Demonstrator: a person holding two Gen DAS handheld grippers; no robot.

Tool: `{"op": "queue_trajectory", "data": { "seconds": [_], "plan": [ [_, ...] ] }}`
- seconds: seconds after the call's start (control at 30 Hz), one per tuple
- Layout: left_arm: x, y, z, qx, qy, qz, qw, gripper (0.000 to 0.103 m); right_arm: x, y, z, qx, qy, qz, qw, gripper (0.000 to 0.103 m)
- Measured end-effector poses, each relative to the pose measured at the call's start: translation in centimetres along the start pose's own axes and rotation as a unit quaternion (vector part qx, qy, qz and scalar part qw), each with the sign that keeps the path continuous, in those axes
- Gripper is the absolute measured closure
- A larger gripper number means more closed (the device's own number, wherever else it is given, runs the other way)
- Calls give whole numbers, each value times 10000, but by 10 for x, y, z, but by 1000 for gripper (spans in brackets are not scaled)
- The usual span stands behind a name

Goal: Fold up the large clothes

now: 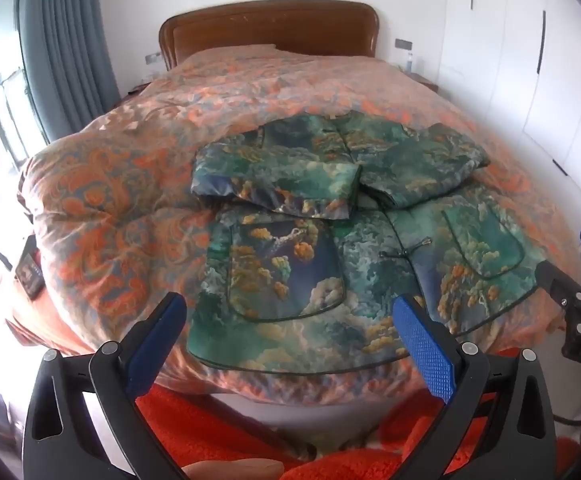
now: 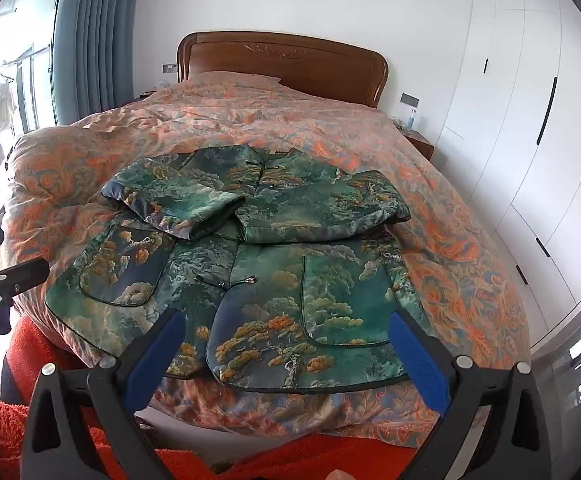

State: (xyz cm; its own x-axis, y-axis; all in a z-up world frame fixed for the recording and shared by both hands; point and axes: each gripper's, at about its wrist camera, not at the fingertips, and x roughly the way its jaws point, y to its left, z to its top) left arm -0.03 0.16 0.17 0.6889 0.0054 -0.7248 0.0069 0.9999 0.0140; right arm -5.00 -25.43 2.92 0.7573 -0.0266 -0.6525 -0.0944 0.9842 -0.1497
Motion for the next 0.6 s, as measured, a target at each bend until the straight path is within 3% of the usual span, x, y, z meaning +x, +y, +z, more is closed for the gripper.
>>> {"op": "queue_trajectory", "data": {
  "seconds": [0.6],
  "plan": [
    [0, -3, -1, 45, -31, 32, 10000, 0, 0, -1, 0, 26, 40, 22, 10000, 0]
  ]
}}
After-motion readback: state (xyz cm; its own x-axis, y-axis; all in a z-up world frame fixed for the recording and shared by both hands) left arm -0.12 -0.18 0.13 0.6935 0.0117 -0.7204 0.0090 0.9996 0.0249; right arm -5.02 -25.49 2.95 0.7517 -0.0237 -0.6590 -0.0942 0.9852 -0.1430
